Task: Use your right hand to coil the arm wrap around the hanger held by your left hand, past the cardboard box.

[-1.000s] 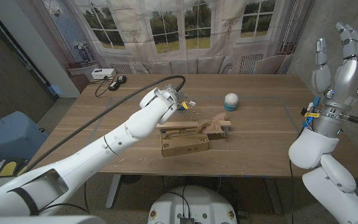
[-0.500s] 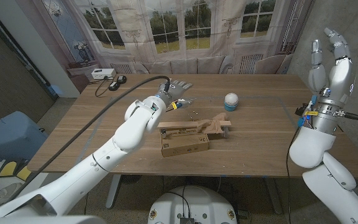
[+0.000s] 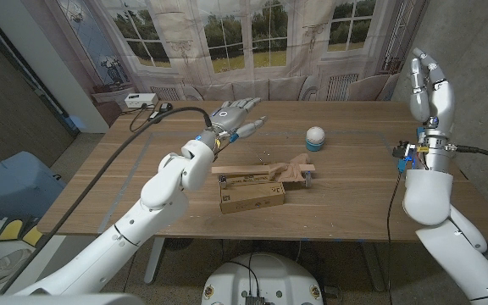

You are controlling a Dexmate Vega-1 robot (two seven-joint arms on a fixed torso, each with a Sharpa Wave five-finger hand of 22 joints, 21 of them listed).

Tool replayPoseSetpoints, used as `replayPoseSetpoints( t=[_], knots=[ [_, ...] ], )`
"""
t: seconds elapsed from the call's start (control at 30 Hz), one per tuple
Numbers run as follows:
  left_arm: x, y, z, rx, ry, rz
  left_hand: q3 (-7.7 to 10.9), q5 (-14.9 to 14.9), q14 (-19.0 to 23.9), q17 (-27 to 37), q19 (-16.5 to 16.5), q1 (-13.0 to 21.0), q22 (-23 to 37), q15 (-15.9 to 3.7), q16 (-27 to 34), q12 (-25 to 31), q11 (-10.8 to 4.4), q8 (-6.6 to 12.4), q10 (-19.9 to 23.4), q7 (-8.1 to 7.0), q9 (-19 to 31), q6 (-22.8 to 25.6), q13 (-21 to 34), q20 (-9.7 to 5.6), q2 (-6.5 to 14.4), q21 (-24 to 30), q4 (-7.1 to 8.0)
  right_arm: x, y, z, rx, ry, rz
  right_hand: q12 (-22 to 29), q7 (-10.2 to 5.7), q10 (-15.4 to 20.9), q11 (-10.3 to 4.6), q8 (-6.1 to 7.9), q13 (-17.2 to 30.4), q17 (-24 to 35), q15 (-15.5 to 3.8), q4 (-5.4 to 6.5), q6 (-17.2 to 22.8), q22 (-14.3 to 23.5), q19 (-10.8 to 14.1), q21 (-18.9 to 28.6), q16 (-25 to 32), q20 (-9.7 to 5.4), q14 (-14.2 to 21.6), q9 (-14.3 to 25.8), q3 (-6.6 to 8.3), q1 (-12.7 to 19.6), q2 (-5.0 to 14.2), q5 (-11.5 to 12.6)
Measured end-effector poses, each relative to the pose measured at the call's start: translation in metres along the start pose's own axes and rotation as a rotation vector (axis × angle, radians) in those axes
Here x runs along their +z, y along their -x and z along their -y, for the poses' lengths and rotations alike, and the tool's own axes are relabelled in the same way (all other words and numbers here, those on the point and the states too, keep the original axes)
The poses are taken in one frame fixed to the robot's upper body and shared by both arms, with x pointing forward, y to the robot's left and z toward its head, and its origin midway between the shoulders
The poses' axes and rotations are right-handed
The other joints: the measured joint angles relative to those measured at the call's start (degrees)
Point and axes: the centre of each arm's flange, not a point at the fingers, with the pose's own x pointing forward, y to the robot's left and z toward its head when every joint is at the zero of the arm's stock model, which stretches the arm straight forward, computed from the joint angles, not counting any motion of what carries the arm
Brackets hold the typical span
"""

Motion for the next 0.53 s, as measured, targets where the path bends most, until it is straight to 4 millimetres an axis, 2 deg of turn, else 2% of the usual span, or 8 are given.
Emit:
replayPoseSetpoints(
  t=[0.1,0.17,0.27,0.37,0.53],
  knots=[
    [-0.011,0.002,-0.001,0.026,0.035,-0.013,0.0,0.0,0.0,0.0,-0.19,0.0,0.0,0.0,0.0,0.0,0.17,0.0,0.17,0.07,0.0,0.42,0.0,0.19,0.0,-0.34,0.0,-0.011,-0.002,-0.007,0.061,-0.091,-0.043,-0.22,-0.23,-0.74,-0.11,-0.22,0.25,0.26,0.69,0.32,-1.02,0.0,-0.51,-0.44,-0.29,1.04,-0.7,0.25,0.03,-0.91,-0.08,-0.16],
    [-0.014,0.004,-0.005,0.091,0.16,0.007,0.0,0.0,0.0,0.0,-0.2,0.0,0.0,0.0,0.0,0.0,0.37,0.0,0.38,0.07,0.0,0.42,0.0,0.19,0.0,-0.34,0.0,-0.015,-0.003,-0.01,0.082,-0.137,-0.062,-0.24,-0.1,-0.93,-0.3,-0.22,0.27,0.26,1.12,0.38,-1.49,0.0,-0.76,-0.66,-0.41,1.29,-1.13,0.28,0.08,-1.4,-0.24,-0.16],
    [-0.027,0.007,-0.004,0.105,0.211,-0.005,0.0,0.0,0.0,0.0,-0.19,0.0,0.0,0.0,0.0,0.0,0.47,0.0,0.47,-0.04,0.0,0.54,0.0,0.19,0.0,-0.78,0.0,-0.023,-0.004,-0.016,0.121,-0.226,-0.096,-0.24,-0.19,-1.54,-0.32,-0.22,0.27,0.53,1.52,0.62,-2.22,0.0,-0.87,-0.93,-0.62,1.41,-1.52,0.29,-0.16,-1.93,-0.36,-0.16],
    [-0.033,0.009,-0.003,0.124,0.355,0.019,0.0,0.0,0.0,0.01,-0.19,0.0,0.01,0.0,0.0,-0.04,0.7,0.0,0.71,-0.13,-0.1,0.63,0.0,0.19,0.0,-0.79,0.0,-0.038,-0.004,-0.025,0.154,-0.316,-0.144,-0.27,0.12,-1.99,0.13,-0.22,0.27,0.64,1.82,0.79,-2.75,-0.01,-1.07,-1.15,-0.62,1.61,-1.83,0.29,-0.33,-2.53,-0.2,-0.16],
    [-0.044,0.011,0.003,0.125,0.494,0.023,-0.1,0.0,-0.13,-0.26,-0.41,-0.08,0.01,-0.13,-0.34,-0.57,0.77,-0.44,0.78,-0.13,-0.27,0.63,-0.26,-0.02,-0.08,-1.36,-0.11,-0.055,-0.004,-0.034,0.176,-0.419,-0.204,-0.44,0.21,-3.0,0.54,-0.44,0.27,1.06,2.73,1.41,-4.26,0.2,-2.07,-1.59,-0.83,1.55,-3.18,0.28,-0.47,-3.93,-0.74,-0.38]
  ],
)
